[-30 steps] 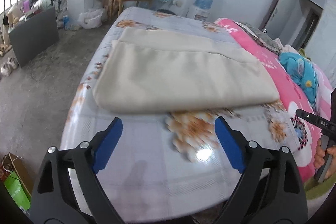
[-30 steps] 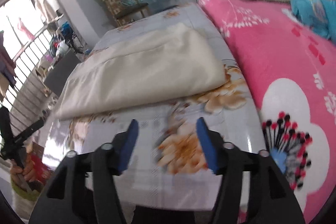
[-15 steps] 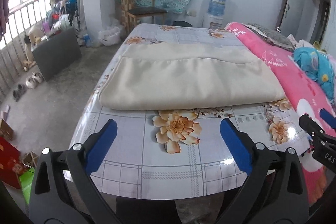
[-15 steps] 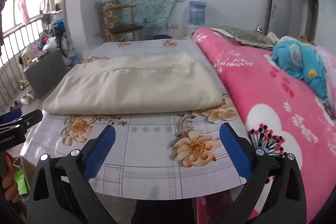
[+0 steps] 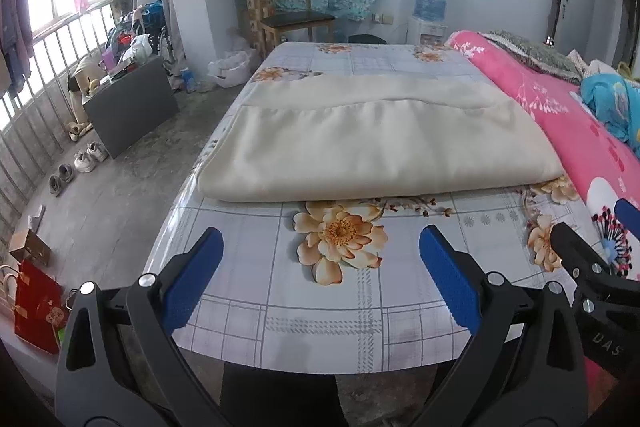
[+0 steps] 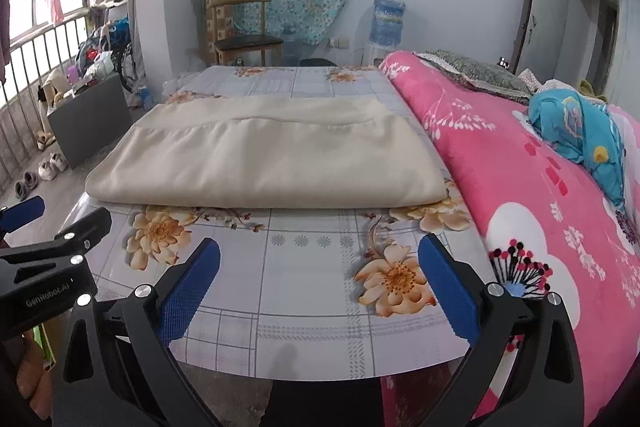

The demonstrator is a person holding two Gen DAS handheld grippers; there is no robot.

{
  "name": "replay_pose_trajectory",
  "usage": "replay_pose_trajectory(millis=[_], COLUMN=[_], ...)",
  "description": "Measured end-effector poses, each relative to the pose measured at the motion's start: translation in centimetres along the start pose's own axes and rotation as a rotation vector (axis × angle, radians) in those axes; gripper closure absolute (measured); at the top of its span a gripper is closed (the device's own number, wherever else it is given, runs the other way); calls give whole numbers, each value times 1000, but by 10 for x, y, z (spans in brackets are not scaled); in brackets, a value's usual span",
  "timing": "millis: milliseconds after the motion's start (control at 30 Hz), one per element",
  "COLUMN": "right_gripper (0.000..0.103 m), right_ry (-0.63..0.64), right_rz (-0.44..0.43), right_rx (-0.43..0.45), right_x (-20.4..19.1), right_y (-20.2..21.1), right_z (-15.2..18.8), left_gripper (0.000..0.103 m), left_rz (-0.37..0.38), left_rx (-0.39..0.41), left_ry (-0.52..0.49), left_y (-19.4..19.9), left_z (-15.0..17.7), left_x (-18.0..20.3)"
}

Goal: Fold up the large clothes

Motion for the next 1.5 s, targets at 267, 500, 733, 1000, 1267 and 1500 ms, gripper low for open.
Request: replay_pose_trajectory(millis=[267, 500, 733, 1000, 1267, 1500], right_gripper=[6, 6, 6, 6, 6, 6], right_ry=[-19, -17, -19, -20, -14, -8], right_rz=[7, 2, -1, 8, 8, 5], right_rx=[-35, -50, -55, -59, -50, -47], right_x=[0, -2, -2, -2, -2, -3], right_y=[-11, -14, -15, -14, -11, -9], right_z=[4, 6, 6, 7, 5, 3], left_gripper=[8, 8, 8, 8, 8, 8], left_rz=[6, 7, 12, 16, 18, 17], left_rx=[-30, -36, -38, -43, -44, -45], left_ry=[19, 13, 3, 10, 14, 17], left_y=[-5, -6, -7, -6, -6, -6], left_z=[6, 7, 10, 10, 9, 9], left_x=[-1, 0, 2, 2, 2, 2])
Point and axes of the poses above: each gripper's, at about its wrist camera, not at the fingertips, and y roughly against the way its jaws point, x to its right, z to its underside, the point moved 5 cm from there along -y, roughly the way its jaws point, and after that the axes turned 12 degrees about x, right-handed, at the moved point
